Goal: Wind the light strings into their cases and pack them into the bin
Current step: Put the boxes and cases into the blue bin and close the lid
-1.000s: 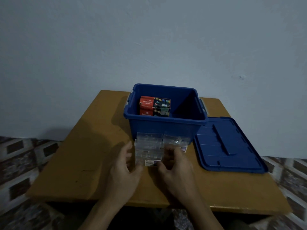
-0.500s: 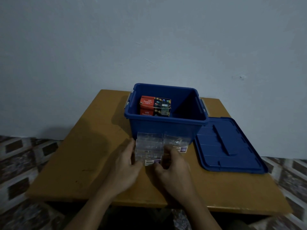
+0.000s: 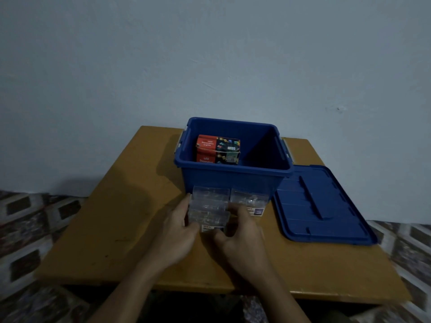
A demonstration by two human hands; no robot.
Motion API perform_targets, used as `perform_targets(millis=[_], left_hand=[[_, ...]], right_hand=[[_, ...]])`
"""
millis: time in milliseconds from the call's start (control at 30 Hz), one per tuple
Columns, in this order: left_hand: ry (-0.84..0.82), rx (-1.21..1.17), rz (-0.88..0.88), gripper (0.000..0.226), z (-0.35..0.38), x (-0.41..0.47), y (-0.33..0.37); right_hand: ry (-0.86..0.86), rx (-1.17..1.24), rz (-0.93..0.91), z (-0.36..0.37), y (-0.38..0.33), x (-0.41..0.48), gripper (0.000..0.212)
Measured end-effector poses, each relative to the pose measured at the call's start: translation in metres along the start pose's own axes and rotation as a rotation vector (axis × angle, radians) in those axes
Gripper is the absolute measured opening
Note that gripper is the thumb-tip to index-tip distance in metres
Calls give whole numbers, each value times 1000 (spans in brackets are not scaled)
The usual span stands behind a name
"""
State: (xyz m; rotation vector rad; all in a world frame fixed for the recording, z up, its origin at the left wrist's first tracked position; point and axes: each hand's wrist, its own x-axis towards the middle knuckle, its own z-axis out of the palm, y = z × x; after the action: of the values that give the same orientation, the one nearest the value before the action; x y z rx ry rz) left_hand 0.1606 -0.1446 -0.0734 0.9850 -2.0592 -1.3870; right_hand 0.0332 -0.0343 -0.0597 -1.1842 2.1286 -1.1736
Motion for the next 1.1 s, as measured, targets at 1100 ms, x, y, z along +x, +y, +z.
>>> perform_targets(millis=[1100], left_hand=[[-203,257,41,48,-1,-28,8]], right_hand=[[-22,-109,-62,-5,14,-22,83]])
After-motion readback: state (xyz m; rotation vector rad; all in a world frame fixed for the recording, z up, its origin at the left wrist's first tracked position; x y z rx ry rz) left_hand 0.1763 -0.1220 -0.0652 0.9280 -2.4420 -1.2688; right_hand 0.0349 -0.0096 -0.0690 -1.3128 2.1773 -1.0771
